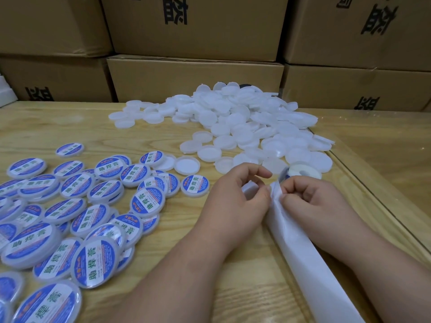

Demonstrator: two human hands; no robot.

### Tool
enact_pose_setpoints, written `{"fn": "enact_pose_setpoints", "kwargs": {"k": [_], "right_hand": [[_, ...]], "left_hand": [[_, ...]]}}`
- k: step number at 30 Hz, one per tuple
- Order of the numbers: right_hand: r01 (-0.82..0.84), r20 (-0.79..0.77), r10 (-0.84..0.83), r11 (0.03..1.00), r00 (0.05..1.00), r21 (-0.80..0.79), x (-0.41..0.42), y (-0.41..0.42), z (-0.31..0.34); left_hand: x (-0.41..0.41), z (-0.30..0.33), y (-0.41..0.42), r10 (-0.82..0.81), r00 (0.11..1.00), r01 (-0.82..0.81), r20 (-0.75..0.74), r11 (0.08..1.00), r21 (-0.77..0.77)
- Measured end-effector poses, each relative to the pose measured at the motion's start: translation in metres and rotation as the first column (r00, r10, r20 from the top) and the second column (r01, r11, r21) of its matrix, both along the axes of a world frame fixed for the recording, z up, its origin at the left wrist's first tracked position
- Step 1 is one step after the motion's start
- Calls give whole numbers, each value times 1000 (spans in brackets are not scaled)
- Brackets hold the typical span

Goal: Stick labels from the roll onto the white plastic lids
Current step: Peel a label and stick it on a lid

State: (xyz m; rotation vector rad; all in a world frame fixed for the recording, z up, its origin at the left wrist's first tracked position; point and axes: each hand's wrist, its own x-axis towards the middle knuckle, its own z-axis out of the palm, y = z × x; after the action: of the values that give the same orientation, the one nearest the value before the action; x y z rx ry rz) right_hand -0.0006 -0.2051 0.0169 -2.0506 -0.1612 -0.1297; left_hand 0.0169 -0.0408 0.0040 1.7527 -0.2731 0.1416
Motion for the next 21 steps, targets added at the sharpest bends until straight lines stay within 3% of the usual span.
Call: {"fn": "enact_pose_setpoints", "kwargs": {"k": [7,13,17,21], "right_hand": [[70,-73,-63,992,995,100,-3,-1,8],[60,-67,-53,993,996,98,-4,2,8],[61,-26,-58,987,998,148,-2,1,2],[50,66,-56,995,996,82,3,-2,-4]], "left_hand": [[3,6,4,80,980,-119,-181,969,-217],[8,8,9,211,943,-301,-256,869,-392],[7,8,8,169,954,-262,-247,872,-413],[5,8,8,103,967,-190,-232,901,-390]]}}
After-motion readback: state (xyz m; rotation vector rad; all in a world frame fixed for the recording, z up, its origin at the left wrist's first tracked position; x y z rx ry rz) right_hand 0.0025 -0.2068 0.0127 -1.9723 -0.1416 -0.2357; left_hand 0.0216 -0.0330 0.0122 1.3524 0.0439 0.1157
